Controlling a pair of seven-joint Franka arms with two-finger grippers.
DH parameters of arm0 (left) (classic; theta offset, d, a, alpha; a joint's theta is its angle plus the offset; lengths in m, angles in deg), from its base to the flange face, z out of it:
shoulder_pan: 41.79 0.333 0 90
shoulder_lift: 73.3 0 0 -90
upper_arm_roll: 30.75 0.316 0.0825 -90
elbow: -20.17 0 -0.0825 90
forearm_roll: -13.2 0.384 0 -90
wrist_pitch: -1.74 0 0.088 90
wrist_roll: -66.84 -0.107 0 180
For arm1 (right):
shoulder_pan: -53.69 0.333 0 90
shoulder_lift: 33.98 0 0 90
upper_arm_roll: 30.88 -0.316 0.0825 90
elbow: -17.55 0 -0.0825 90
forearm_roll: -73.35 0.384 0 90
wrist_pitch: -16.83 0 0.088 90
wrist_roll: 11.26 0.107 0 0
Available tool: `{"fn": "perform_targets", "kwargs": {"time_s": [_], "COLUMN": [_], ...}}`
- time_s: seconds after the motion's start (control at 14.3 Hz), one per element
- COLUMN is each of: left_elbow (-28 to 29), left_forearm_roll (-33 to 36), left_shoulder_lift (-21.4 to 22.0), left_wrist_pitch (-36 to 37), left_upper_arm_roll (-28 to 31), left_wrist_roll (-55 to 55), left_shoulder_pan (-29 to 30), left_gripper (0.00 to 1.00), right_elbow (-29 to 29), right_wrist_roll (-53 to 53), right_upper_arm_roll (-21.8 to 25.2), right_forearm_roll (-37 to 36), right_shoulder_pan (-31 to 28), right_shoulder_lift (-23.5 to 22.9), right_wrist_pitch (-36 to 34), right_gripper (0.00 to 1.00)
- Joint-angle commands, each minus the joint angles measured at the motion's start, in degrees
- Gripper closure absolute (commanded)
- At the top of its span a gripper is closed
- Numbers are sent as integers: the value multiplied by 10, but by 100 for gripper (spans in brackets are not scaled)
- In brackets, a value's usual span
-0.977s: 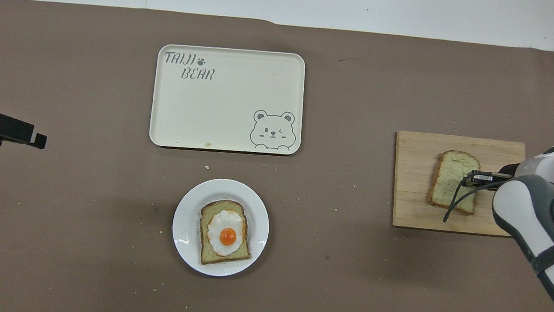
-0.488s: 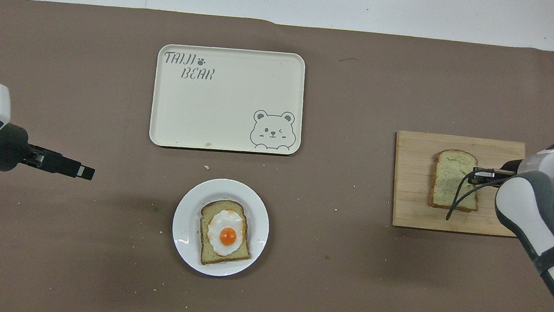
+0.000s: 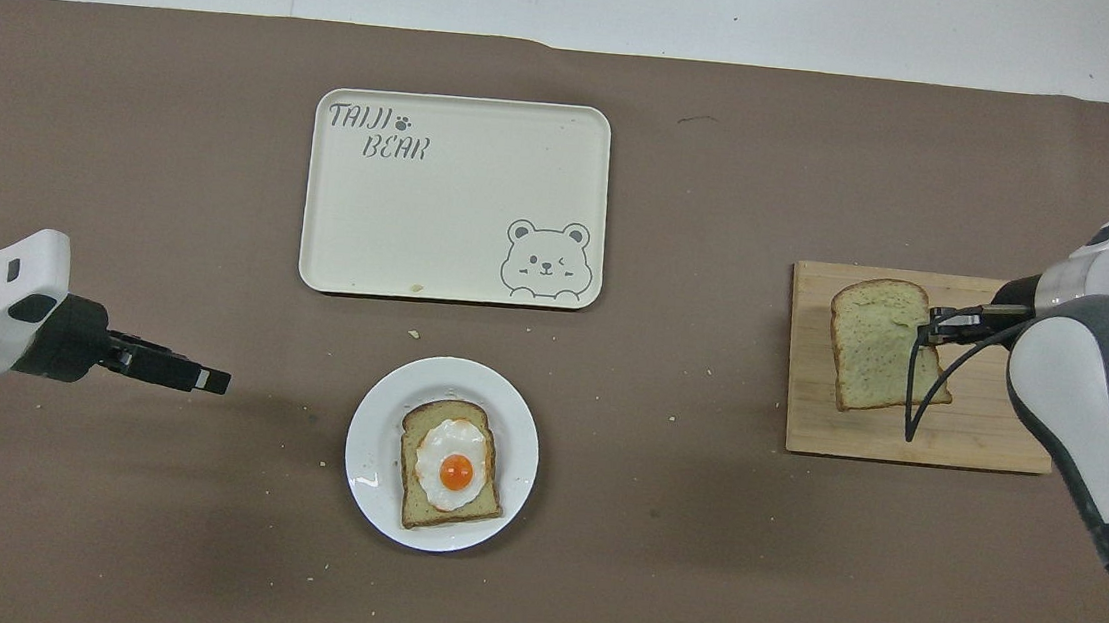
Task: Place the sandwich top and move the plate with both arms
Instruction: 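Lift the bread with the right gripper while the left gripper reaches inward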
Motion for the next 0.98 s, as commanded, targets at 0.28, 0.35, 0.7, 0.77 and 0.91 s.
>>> {"fn": "perform_targets", "kwargs": {"time_s": [0.28,0.35,0.7,0.77,0.91], "left_elbow": [13,13,11,12,12], "left_forearm_roll": [-12,-12,-12,-12,-12], "left_shoulder_lift": [20,20,20,20,20], "left_wrist_pitch": [-5,-5,-9,-10,-10], "left_upper_arm_roll": [-3,-3,-1,-1,-1], "left_wrist_roll": [0,7,11,11,11], "left_shoulder_pan": [16,17,23,24,24], "left_gripper": [0,0,0,0,0], "right_elbow": [-16,-15,-9,-9,-5], "right_wrist_roll": [104,114,240,263,306], "right_upper_arm_roll": [-9,-9,-9,-9,-9], "right_forearm_roll": [76,80,147,164,197], "right_shoulder_pan": [159,190,323,343,388], "right_shoulder_lift": [-4,-11,-52,-57,-71], "right_wrist_pitch": [13,26,124,131,148], "right_gripper": [100,100,100,100,100]}}
